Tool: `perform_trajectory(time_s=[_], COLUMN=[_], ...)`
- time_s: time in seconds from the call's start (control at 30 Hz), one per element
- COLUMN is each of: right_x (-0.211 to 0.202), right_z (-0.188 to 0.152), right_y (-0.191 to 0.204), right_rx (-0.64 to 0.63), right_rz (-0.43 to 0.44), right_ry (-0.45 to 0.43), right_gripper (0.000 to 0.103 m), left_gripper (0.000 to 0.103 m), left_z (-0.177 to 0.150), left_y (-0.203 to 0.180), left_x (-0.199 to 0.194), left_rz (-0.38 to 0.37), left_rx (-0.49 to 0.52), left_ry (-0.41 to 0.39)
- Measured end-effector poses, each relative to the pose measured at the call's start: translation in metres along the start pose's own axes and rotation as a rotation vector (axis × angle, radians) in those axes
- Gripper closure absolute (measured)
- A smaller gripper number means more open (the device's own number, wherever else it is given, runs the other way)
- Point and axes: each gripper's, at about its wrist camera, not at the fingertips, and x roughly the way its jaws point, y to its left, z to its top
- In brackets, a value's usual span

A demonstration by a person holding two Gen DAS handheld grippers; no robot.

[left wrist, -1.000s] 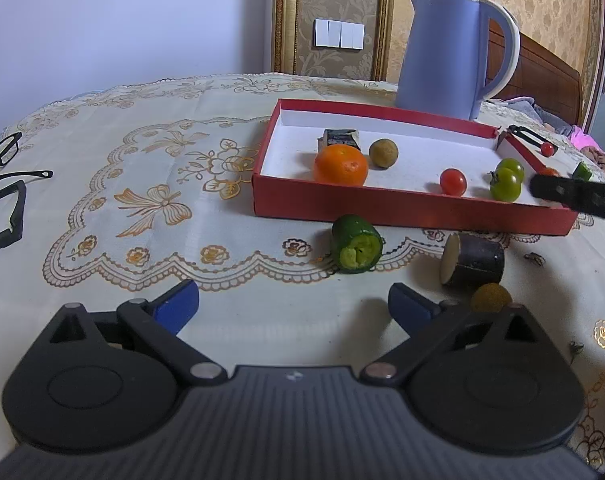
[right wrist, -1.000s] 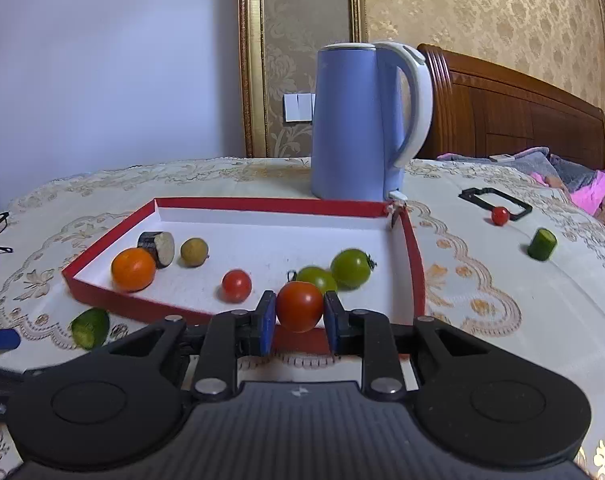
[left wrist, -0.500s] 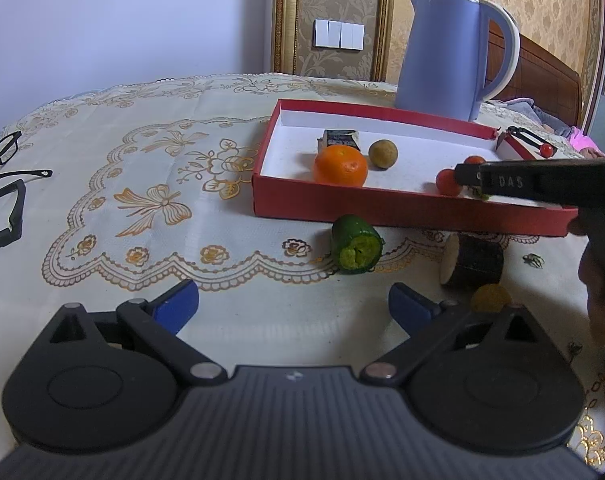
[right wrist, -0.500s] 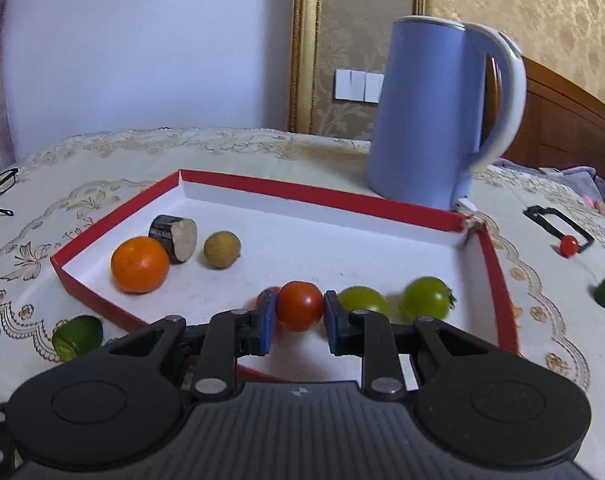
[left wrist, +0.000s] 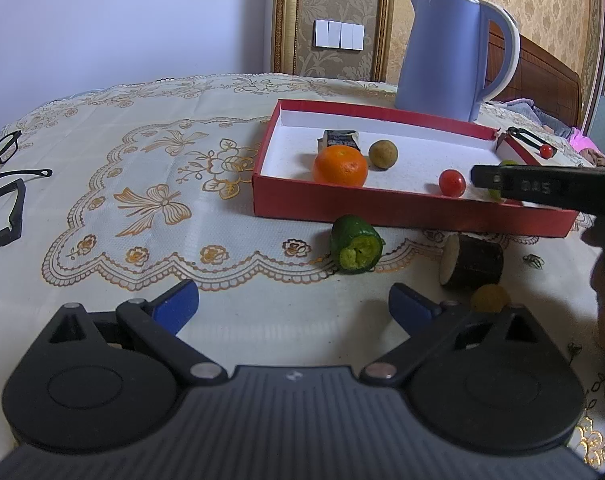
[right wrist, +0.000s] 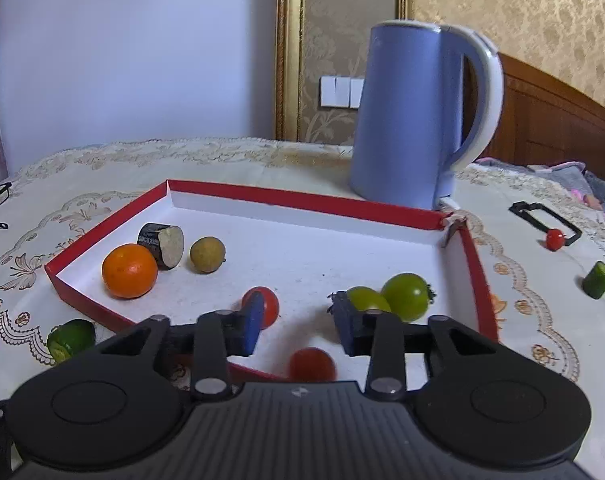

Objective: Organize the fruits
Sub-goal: 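Lower the red tomato into the tray and open the right tool, then grasp the green cucumber slice with the left tool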

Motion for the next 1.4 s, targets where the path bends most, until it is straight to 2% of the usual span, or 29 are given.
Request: perform_trajectory(time_s=[0.13,0.23,0.27,0.37,0.4,0.47,0.67,0.9,0.97,1.07,1.3,1.4], right_x=[-0.02,-0.037,-0.043,-0.058,-0.062,-0.067,-0.056,-0.051,-0.049,-0.049,-0.05,-0.047], right_z=[-0.004,-0.012,-0.016,-0.028,-0.031,-0.038,-0.049,-0.055,-0.055,-0.055,-0.055,-0.055], right_y=[-0.007,-0.015,-0.018,-0.027,-0.031,-0.04,-0.067,-0.089,-0.088,-0.083,-0.085,-0.082], right_rx=[0.031,0.042,0.045,0.052,0.065,0.092,0.165,0.249,0.239,0.214,0.224,0.202], right_rz=[-0.006,-0.005,-0.009,-0.036,-0.06,-0.085,-0.175,-0.189,-0.181,-0.21,-0.218,-0.221], right_ry=[-0.037,-0.027,-0.029,-0.03,-0.034,-0.044,0.027,0.095,0.103,0.109,0.116,0.13], right_gripper=[0.064,0.064,0.061,0.037,0.032,0.032,0.032,0.025,0.021,0.021,0.018,0.015], left_gripper=[0.002,0.002,0.002,0.002,0.002,0.002,0.001,0.001,0.0,0.0,0.0,0.0], left_z=[0.0,0.0,0.0,0.0,0.0,0.0,0.0,-0.001,0.0,0.0,0.0,-0.001], left_y=[0.0,0.0,0.0,0.0,0.0,0.0,0.0,-0.002,-0.004,-0.004,-0.005,-0.002], left_x=[0.0,0.0,0.0,0.0,0.0,0.0,0.0,0.002,0.003,0.003,0.003,-0.002], left_rz=[-0.001,-0.001,0.0,0.0,0.0,0.0,0.001,0.011,0.017,0.02,0.021,0.032], left_rx=[-0.001,-0.001,0.0,0.0,0.0,0.001,0.006,0.021,0.027,0.031,0.032,0.017], left_ry=[0.0,0.0,0.0,0.0,0.0,0.001,0.004,0.01,0.014,0.015,0.015,-0.011])
